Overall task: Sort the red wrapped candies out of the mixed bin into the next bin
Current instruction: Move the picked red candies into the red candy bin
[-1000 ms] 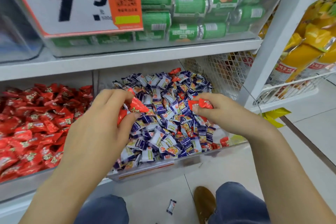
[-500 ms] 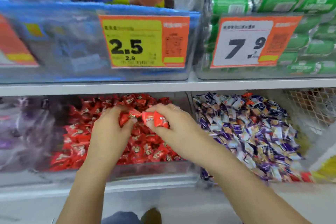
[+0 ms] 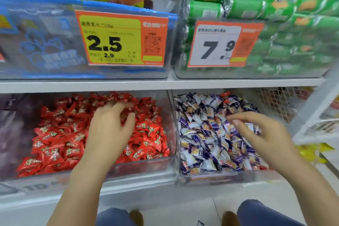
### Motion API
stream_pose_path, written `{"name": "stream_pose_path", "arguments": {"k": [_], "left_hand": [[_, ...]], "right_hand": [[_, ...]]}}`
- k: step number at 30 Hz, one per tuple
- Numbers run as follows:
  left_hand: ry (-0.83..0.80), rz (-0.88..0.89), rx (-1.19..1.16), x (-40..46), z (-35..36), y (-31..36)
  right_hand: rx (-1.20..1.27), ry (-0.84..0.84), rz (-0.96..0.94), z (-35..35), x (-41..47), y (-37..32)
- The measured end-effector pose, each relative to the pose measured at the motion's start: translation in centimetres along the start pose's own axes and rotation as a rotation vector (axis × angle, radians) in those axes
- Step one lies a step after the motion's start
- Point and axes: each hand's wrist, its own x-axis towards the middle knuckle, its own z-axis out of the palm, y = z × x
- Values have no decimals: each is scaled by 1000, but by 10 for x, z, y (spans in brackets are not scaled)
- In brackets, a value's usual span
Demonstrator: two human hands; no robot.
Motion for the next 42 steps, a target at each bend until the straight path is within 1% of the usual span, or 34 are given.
{"name": "stream_pose_path", "arguments": {"k": [4,6,7,8,10,12,14,17,20,22,25,28,30,32,33,35,36,37,39,41,42], "left_hand": [[-40,281,-73,-11,22,57],[-58,353,-151,-18,31,96],[-105,355,-193,-20,37,116],[-181,357,-235,-21,46,135],[-369,406,-254,-19,71,171],[-606,477,-210,-11,102,205],[-838,559,-161,-4,136,234],[-1083,785,-10,-2,185,263],[-1297,959,101,-5,223,268],[-1341,1099,135,-3,238,262],[-1314,1304,198,1,251,250],[-1140,1527,259,0,260,246],[-1026,1600,292,2,262,246],[-976,1581,331,5,264,246],[-974,1524,331,6,263,246],[-995,1329,254,5,254,247],[-971,1206,175,4,246,246],[-913,1075,100,5,237,244],[-783,820,20,6,214,237],[-687,629,19,6,190,225],[-637,553,9,5,178,218]], "right_hand": [[-127,389,267,-42,-23,60],[-137,508,408,-55,-31,83],[-144,523,460,-59,-34,92],[-154,505,507,-61,-35,101],[-153,412,577,-61,-38,116],[-138,332,624,-63,-38,126],[-123,301,674,-70,-39,133],[-65,260,699,-75,-40,145],[-41,151,658,-73,-41,151],[-26,122,613,-74,-41,155],[35,88,561,-79,-38,163],[106,36,514,-83,-36,169],[140,17,494,-85,-36,171],[144,12,480,-85,-36,173],[133,15,471,-85,-35,173],[101,34,457,-85,-36,173],[81,52,453,-85,-37,172],[58,84,451,-86,-37,171],[-2,196,432,-87,-36,168],[-42,369,374,-88,-34,162],[-21,466,325,-88,-34,156]]}}
